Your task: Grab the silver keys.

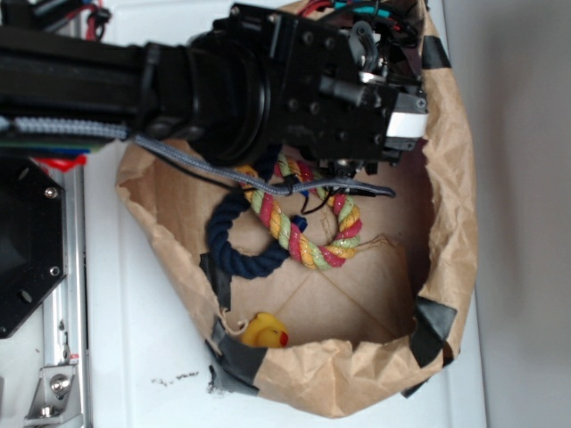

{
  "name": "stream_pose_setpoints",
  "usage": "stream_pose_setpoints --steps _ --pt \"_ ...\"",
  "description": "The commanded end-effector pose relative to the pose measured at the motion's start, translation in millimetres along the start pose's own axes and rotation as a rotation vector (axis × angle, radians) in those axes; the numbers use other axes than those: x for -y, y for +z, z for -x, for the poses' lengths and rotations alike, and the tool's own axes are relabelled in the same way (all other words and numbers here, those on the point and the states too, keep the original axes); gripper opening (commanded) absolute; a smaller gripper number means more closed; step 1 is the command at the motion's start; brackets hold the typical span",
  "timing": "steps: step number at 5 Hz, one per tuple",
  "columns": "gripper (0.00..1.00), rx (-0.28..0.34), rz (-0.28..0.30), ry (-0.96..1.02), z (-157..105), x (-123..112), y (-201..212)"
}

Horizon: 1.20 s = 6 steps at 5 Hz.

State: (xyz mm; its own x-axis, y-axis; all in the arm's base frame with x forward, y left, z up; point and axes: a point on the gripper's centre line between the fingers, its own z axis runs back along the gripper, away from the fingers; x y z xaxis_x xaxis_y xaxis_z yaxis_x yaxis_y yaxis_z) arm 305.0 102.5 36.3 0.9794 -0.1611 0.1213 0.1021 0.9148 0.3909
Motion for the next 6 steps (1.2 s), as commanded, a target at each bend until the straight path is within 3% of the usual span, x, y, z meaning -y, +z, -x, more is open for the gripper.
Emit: stream_pose_setpoints --steps 1,4,6 --pt "1.00 0.064 -0.039 0.006 -12 -7 7" --pt "1.00 0.194 -0.128 0.080 -16 -16 25" --pt "1.00 0.175 -0.109 0.026 -20 -11 21"
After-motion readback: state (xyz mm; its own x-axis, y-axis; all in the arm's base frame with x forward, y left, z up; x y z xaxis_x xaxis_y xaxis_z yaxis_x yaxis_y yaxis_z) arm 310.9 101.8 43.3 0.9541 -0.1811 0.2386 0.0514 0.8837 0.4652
